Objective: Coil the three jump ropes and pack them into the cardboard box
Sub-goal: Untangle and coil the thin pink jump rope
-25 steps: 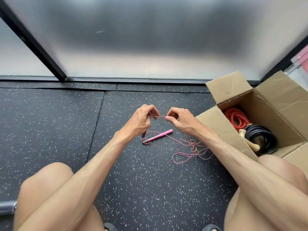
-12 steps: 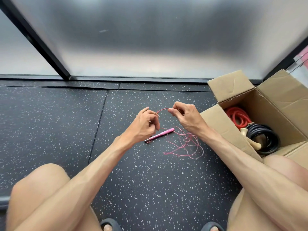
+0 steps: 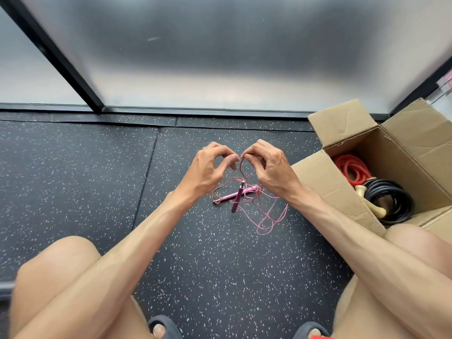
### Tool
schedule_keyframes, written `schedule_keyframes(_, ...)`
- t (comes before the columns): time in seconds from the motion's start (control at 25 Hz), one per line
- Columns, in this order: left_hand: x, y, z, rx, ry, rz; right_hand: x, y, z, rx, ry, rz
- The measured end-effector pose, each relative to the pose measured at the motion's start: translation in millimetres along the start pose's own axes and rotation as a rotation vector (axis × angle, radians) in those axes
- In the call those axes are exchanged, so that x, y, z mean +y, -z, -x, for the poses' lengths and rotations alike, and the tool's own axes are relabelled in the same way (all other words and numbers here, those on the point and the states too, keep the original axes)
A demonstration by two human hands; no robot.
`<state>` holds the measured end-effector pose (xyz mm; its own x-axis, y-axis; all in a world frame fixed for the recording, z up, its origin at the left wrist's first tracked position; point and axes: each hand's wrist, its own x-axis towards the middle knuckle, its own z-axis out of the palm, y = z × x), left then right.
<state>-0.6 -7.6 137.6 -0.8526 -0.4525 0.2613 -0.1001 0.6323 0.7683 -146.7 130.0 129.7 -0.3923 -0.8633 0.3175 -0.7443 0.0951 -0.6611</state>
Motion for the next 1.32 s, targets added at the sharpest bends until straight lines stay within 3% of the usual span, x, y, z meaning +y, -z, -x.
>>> schedule_keyframes(0.28,6,-9,0,-0.158,0.313,0.521,-10,3,-5,0.042,0.037,-0.039)
schedule_keyframes(0.4,8,1,-6,-0.312,0.417,0.579,-6,8,-5,0.023,-0.013,-0.053)
schedule_keyframes(0.52,9,14,-10,-0.452,0.458,0.636,5,15,-5,-0.049,-0.072,-0.039)
schedule_keyframes(0.64,10,25,-14,-0.472,0.476,0.867,19,10,-1,-0.099,-0.189,-0.057)
schedule_keyframes(0.8,18,41,-19,-0.243,0.436,1.321,38,-11,12,-0.292,-0.421,-0.144)
schedule_keyframes(0.96,13,45,-27,0.038,0.300,1.489,28,-38,31,-0.564,-0.478,-0.158)
schedule_keyframes(1.16,2,41,-24,0.389,0.381,1.279,-14,-42,31,-0.687,-0.209,0.025)
schedule_keyframes(1.32,-12,43,-22,0.577,0.430,1.001,-35,-35,35,-0.702,-0.090,0.001)
